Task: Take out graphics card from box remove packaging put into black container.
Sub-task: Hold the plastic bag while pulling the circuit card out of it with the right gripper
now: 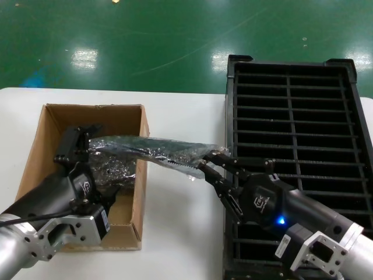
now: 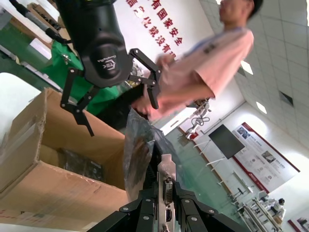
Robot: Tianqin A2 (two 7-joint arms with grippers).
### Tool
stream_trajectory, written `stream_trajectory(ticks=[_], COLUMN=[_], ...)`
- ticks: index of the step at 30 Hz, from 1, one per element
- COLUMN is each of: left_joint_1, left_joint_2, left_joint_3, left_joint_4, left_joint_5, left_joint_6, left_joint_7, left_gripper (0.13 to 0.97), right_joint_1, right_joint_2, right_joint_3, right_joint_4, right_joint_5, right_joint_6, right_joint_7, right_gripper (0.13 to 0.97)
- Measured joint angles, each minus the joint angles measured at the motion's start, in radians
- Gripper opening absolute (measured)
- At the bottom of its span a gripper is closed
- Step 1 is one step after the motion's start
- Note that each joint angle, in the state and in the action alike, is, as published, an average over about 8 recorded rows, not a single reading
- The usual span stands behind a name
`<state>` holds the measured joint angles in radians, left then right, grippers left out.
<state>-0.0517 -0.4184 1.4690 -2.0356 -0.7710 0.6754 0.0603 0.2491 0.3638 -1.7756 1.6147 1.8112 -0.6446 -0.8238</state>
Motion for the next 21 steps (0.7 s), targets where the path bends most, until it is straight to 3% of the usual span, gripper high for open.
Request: stream_trajectory(ticks=[16,21], left_joint_1=[-0.015,-0.021], left_joint_2=[0.020,0.028], left_joint_3=[-0.014,-0.022], left_joint_4=[0.006,0.012], left_joint_5=[0.016,0.028], left_joint_6=[0.006,0.008], left_joint_7=[-0.012,-0.018], left_gripper=[0.814,0.714], right_joint_1=[-0.022,-0.026], right_joint_2=[0.010,0.012], right_joint_3=[-0.005,-0.005], right_joint_4=[0.022,0.030], right_joint_5=[0.005,0.005], right_joint_6=[-0.028,-0.030], right_joint_7=[-0.019,-0.018], right_gripper=[0.187,0.187])
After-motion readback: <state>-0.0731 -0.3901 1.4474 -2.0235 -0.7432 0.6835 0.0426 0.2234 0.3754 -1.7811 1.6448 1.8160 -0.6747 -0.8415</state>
